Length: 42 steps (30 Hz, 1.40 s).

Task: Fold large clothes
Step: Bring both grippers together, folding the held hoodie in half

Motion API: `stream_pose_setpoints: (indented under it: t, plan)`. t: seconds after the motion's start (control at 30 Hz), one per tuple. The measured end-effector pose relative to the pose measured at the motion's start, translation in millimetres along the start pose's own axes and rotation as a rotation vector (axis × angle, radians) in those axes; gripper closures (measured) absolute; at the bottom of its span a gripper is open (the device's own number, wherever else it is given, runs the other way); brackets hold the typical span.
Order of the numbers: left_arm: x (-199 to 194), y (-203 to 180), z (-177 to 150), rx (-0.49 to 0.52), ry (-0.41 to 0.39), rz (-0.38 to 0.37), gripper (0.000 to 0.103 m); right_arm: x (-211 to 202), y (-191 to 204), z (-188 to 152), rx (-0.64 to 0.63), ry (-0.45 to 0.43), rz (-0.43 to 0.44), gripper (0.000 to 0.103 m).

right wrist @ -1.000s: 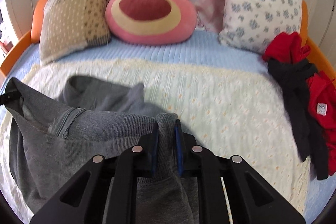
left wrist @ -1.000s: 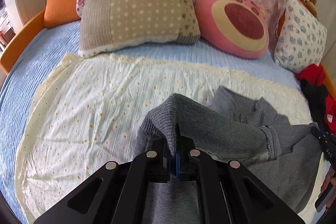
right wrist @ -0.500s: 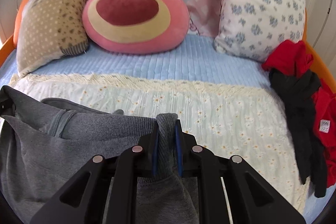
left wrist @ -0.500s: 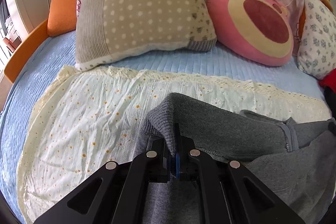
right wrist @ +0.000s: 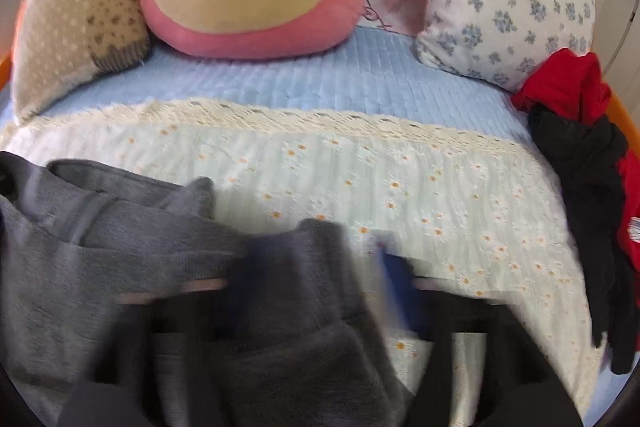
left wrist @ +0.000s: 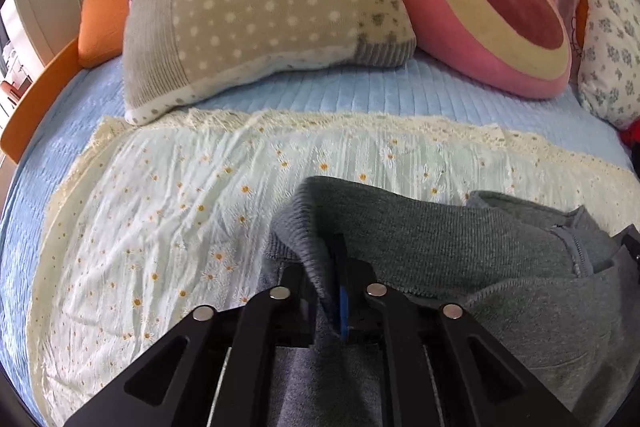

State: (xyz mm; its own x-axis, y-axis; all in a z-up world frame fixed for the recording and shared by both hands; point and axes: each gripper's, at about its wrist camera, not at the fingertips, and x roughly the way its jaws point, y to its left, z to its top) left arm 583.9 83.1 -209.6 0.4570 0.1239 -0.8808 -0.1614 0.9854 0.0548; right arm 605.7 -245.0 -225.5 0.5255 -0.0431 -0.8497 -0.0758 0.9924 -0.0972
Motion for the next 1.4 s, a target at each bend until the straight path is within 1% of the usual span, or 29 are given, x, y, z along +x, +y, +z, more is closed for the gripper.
stream_pose_setpoints:
  t: [0.03, 0.1, 0.13, 0.17, 0.2, 0.23, 0.27, 0.33, 0.4, 0.5, 0.53, 0.57, 0.6, 0.63, 0.67, 0.73, 0.83, 0.9, 1.03, 1.07, 1.1, 1.13, 1.2, 1.23, 1.27, 1.3, 1.33, 1.37, 1.4]
  plan:
    - [3, 1, -1, -0.002, 0.015, -0.009, 0.087, -4, -1, 0, -0.001, -0.022, -0.028, 0.021]
    - [1, 7, -1, -0.033, 0.007, -0.034, 0.086, -15, -9, 0, 0.029, -0.066, 0.000, 0.020]
    - [-1, 11, -2, -0.055, -0.001, -0.054, 0.081, -21, -14, 1, 0.042, -0.077, 0.006, 0.020]
    - [-6, 19, -1, -0.106, -0.009, -0.104, 0.070, -27, -17, 2, 0.049, -0.089, 0.006, 0.020]
    - [-12, 26, -1, -0.154, -0.020, -0.146, 0.064, -34, -21, 3, 0.048, -0.105, 0.000, 0.020]
    - [-19, 32, -1, -0.190, -0.037, -0.155, 0.045, -45, -24, 4, 0.038, -0.127, -0.007, 0.020]
    - [-33, 37, -1, -0.205, -0.082, -0.124, 0.036, -53, -25, 4, 0.027, -0.138, 0.002, 0.020]
    - [-60, 36, 1, -0.137, -0.164, -0.068, 0.035, -74, -21, 1, -0.021, -0.153, 0.060, 0.021]
    - [-84, 29, -3, -0.059, -0.199, -0.053, 0.035, -96, -7, -10, -0.104, -0.157, 0.111, 0.021]
    - [-118, 12, -17, 0.054, -0.226, -0.111, 0.034, -120, 18, -32, -0.227, -0.151, 0.177, 0.021]
    - [-129, 1, -26, 0.119, -0.224, -0.140, 0.031, -126, 29, -42, -0.272, -0.132, 0.207, 0.022]
    - [-134, -8, -31, 0.157, -0.214, -0.154, 0.031, -127, 41, -50, -0.306, -0.094, 0.233, 0.023]
    - [-137, -19, -39, 0.198, -0.197, -0.172, 0.031, -128, 48, -55, -0.325, -0.072, 0.253, 0.030]
    - [-138, -35, -47, 0.254, -0.162, -0.205, 0.031, -128, 59, -60, -0.351, -0.046, 0.273, 0.032]
    - [-137, -44, -51, 0.282, -0.139, -0.220, 0.031, -128, 69, -63, -0.371, -0.034, 0.265, 0.034]
    - [-129, -68, -60, 0.332, -0.099, -0.209, 0.031, -128, 85, -64, -0.387, -0.042, 0.244, 0.037]
    - [-113, -81, -64, 0.327, -0.055, -0.201, 0.031, -115, 94, -50, -0.312, -0.027, 0.235, 0.037]
    - [-96, -82, -67, 0.286, -0.003, -0.201, 0.031, -100, 100, -43, -0.296, 0.013, 0.216, 0.036]
    - [-59, -83, -75, 0.263, 0.080, -0.152, 0.031, -54, 117, -42, -0.319, 0.145, 0.128, 0.037]
    - [-51, -83, -77, 0.262, 0.090, -0.141, 0.031, -46, 120, -45, -0.318, 0.162, 0.123, 0.037]
    - [-43, -84, -78, 0.262, 0.099, -0.132, 0.031, -37, 122, -49, -0.313, 0.172, 0.122, 0.038]
    - [-36, -85, -81, 0.265, 0.108, -0.123, 0.031, -32, 123, -53, -0.309, 0.169, 0.124, 0.044]
    - [-28, -88, -84, 0.273, 0.103, -0.108, 0.033, -29, 124, -58, -0.302, 0.148, 0.138, 0.053]
    - [-26, -91, -84, 0.279, 0.096, -0.106, 0.040, -30, 124, -59, -0.303, 0.135, 0.140, 0.060]
    - [-27, -94, -84, 0.285, 0.094, -0.107, 0.051, -32, 124, -59, -0.302, 0.126, 0.142, 0.067]
    - [-28, -97, -82, 0.284, 0.094, -0.114, 0.058, -37, 123, -57, -0.296, 0.111, 0.154, 0.078]
    - [-30, -99, -80, 0.280, 0.097, -0.114, 0.074, -40, 122, -55, -0.291, 0.102, 0.162, 0.088]
    - [-33, -102, -77, 0.279, 0.092, -0.111, 0.087, -45, 121, -52, -0.287, 0.085, 0.172, 0.091]
    - [-36, -104, -74, 0.276, 0.088, -0.116, 0.089, -49, 121, -48, -0.286, 0.070, 0.174, 0.093]
